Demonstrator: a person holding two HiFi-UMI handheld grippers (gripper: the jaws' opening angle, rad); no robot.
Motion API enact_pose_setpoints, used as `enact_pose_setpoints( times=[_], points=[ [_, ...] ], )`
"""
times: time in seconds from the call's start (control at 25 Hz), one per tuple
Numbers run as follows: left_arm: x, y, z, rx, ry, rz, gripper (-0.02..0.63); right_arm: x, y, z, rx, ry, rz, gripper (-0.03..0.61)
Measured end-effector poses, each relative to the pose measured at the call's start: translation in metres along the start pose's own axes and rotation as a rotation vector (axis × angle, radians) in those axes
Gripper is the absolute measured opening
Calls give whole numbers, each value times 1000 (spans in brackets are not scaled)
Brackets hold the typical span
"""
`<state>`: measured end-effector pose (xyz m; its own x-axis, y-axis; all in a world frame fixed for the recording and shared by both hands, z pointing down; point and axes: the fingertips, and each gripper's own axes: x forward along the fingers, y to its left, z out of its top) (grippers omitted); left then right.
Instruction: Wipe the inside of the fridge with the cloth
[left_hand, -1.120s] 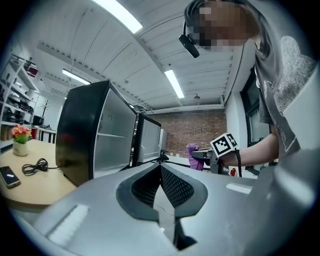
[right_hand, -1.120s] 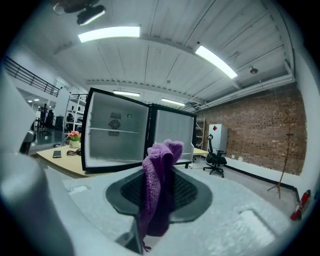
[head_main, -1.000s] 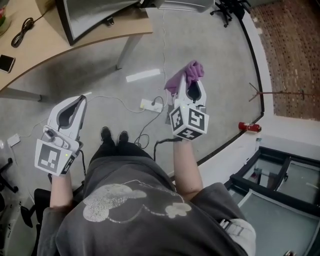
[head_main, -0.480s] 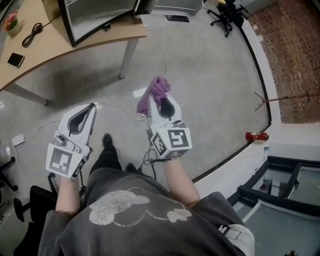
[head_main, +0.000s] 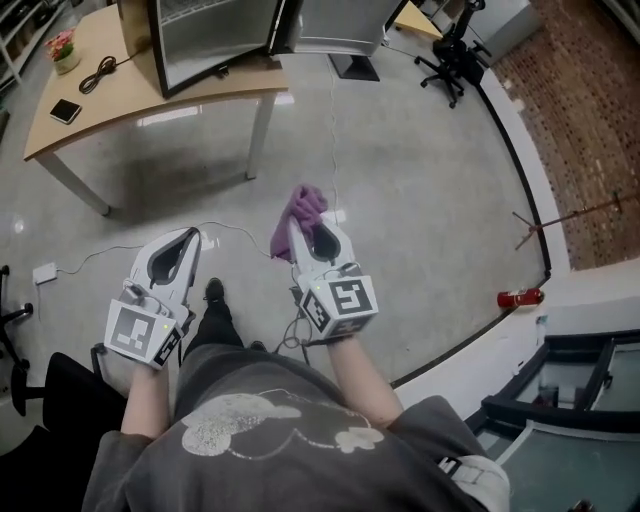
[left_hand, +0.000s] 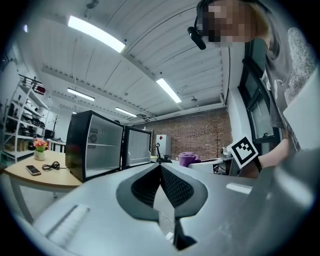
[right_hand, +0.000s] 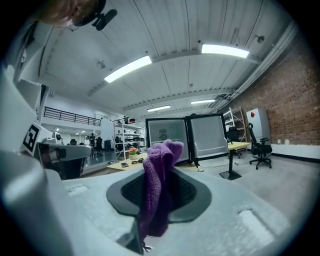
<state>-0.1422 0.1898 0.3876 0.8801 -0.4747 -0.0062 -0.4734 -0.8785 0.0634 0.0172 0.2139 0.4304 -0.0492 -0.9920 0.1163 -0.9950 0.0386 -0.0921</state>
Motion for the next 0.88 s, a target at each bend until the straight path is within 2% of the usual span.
enact_pose_setpoints(
  times=[0.24,0.48,0.88],
  points=[
    [-27,-22,11,23,-24,34,18,-24,13,2,10,-14,34,80],
    [-42,-34,14,31,-35,41,18,-40,26,-1,-37,-7,54,80],
    [-64,-50,9,19,-23,64,18,-62,40,-24,-34,60,78,80]
  ],
)
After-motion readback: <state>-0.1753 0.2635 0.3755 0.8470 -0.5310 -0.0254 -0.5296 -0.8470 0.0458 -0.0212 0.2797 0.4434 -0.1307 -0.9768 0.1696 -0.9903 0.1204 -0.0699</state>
